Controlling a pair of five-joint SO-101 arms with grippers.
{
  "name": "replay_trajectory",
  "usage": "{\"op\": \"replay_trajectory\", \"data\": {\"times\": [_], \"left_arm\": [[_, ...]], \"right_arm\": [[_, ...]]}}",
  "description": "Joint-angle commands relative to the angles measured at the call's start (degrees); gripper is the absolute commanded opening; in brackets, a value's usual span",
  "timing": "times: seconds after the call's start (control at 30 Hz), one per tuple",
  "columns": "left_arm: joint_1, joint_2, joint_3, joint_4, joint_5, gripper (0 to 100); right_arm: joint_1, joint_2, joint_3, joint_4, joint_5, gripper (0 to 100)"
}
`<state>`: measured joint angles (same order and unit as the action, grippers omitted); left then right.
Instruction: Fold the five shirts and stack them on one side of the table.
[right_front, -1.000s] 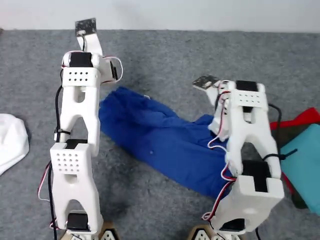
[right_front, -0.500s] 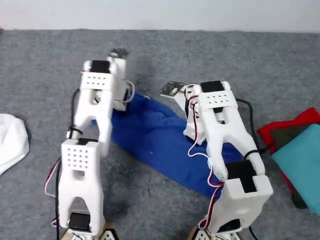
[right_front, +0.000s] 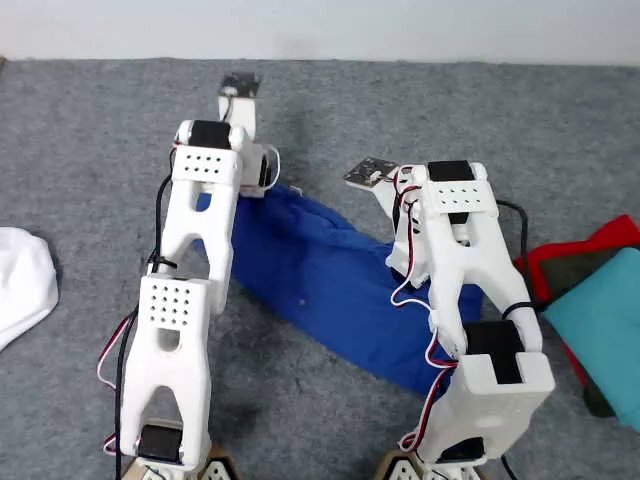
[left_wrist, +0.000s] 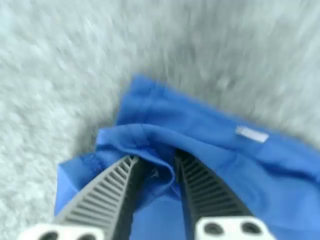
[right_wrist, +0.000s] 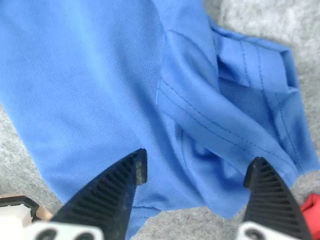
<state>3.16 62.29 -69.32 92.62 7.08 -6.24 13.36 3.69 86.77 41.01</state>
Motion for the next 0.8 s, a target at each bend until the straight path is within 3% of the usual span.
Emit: {"op": "replay_trajectory", "data": {"times": [0.0, 0.13, 0.4, 0.67, 0.77], "left_arm": [[0.2, -0.5, -8.2, 2.7, 2.5, 10], [-0.6, -0.4, -12.3, 3.4, 4.4, 10], [-4.1, 0.5, -8.0, -8.5, 8.4, 10], [-13.8, -2.8, -12.2, -3.3, 8.2, 10], [-16.1, -5.8, -12.8, 0.4, 4.5, 10]], "right_arm": [[0.3, -0.4, -3.0, 0.1, -0.4, 31.4], [0.2, -0.3, -2.9, -1.0, -0.4, 31.4], [0.8, -0.6, -2.9, 0.5, -0.4, 31.4], [2.0, -2.2, -3.1, 1.3, -0.4, 31.4], [1.3, -3.5, -3.1, 1.8, -0.4, 31.4]]}}
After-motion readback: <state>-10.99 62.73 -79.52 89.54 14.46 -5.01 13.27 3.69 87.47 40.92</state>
